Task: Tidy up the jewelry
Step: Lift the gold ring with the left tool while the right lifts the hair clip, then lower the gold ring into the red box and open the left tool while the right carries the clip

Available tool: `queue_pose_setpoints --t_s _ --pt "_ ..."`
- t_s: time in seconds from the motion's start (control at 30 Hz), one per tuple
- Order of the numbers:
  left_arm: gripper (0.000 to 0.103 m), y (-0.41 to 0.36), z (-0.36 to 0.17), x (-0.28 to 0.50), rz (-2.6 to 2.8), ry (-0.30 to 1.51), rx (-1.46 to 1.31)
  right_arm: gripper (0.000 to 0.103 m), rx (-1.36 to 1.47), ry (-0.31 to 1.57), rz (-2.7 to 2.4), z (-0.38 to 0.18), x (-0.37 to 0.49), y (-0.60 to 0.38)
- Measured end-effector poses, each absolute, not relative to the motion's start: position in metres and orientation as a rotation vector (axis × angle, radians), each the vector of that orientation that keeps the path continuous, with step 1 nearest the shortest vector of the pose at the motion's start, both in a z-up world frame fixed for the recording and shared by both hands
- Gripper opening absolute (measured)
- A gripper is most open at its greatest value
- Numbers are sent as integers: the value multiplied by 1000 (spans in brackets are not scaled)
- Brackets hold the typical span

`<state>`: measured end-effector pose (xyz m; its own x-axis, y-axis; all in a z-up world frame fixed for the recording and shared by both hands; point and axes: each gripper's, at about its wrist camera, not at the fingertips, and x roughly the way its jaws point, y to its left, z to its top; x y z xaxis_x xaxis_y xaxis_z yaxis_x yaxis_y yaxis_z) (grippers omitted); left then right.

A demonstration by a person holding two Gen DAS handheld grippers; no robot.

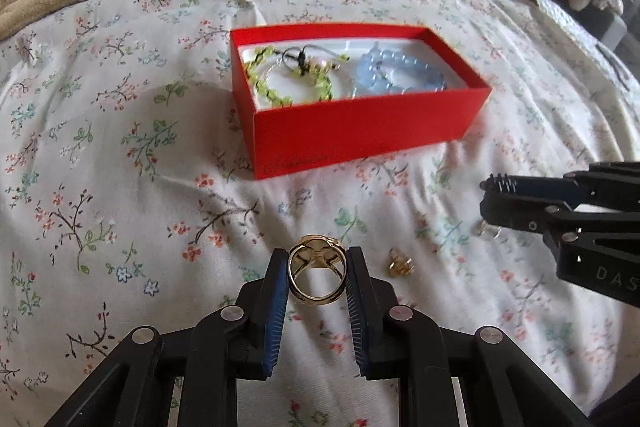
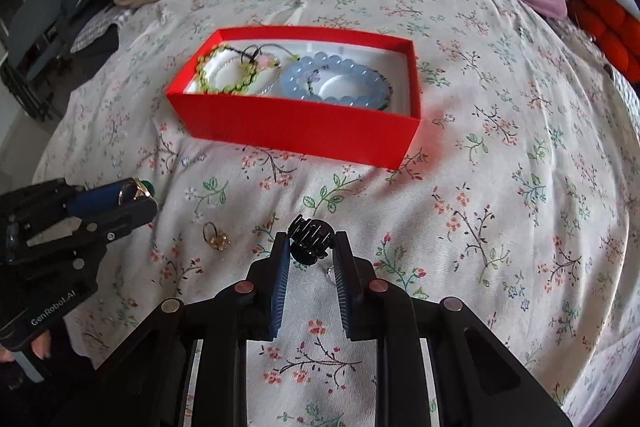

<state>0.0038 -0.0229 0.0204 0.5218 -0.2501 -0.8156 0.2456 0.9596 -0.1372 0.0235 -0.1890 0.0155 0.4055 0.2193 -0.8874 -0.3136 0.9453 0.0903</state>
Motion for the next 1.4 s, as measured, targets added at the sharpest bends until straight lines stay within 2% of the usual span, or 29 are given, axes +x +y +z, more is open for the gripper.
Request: queue_pose_setpoints --t_s 0.67,1.13,1.4 --pt "22 -34 56 31 -320 981 -94 23 45 1014 294 75 48 -212" --pt "22 -51 51 81 -329 956 -99 23 250 1065 253 66 89 -239" --pt "22 -43 30 104 -264 989 -119 23 250 1095 250 56 101 -237"
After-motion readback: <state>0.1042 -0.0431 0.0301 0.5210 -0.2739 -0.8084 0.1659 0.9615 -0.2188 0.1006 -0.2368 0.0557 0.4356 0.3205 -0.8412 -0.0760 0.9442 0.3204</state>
